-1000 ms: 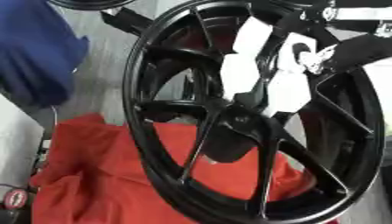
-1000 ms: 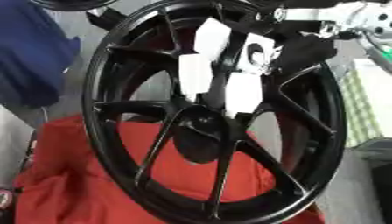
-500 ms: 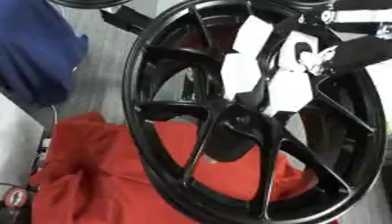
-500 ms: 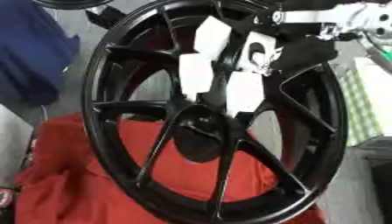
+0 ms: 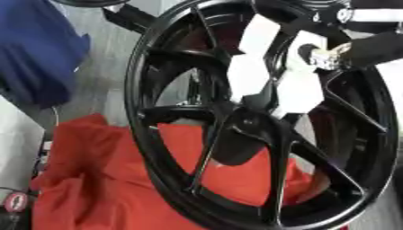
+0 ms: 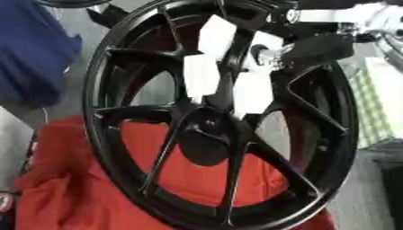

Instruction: Pull the pin out of the wheel hub.

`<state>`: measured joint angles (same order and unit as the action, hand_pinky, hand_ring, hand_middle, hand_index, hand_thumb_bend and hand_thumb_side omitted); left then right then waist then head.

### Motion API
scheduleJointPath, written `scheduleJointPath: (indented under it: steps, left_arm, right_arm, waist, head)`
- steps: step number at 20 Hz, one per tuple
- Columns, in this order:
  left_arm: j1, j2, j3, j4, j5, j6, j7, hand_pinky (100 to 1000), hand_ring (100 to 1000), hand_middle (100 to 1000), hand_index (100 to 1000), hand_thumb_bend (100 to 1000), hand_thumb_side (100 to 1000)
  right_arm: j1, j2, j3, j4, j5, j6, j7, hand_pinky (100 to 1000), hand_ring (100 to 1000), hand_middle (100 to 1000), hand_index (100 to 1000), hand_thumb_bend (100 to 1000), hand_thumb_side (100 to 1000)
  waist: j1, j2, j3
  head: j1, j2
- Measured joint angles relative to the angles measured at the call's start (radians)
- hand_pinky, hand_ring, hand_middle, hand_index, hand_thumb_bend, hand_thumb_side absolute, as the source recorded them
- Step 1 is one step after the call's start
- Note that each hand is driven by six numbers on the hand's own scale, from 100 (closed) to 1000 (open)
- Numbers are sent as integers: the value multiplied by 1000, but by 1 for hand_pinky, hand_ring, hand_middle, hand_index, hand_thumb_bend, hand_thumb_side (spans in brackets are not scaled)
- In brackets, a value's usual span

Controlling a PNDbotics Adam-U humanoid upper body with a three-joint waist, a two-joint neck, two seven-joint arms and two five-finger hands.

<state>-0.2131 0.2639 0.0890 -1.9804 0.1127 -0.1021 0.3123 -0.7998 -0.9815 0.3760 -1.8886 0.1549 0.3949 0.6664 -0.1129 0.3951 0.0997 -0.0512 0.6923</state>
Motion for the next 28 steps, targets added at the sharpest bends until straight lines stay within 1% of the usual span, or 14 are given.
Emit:
scheduleJointPath:
  steps: [1,3,13,28]
  left_arm:
    - [0,0,-1,0,0,0,-1,725,834,754,901,382,575]
    - [0,0,-4,0,-1,0,-4,725,834,754,901,381,576]
    - [0,0,-5,0,-7,3,-10,727,835,751,902,376,576]
    - [-2,-2,-5,0,-7,7,-15,729,836,744,902,367,581]
  right_arm:
    - [0,0,-1,-1,0,0,-1,963,954,930,1000,100,780]
    - [1,-1,-4,-1,0,2,-3,963,954,930,1000,100,769]
    - [9,-10,-20,-19,10,-1,-3,970,960,934,1000,100,789]
    - [8,-10,-5,-19,73,-34,50,983,970,947,1000,100,799]
  waist:
    - [0,0,-1]
    - [0,0,-1]
    - [0,0,-4]
    - [-1,3,4]
  head:
    - [0,0]
    - [0,0]
    - [1,0]
    - [-1,-1]
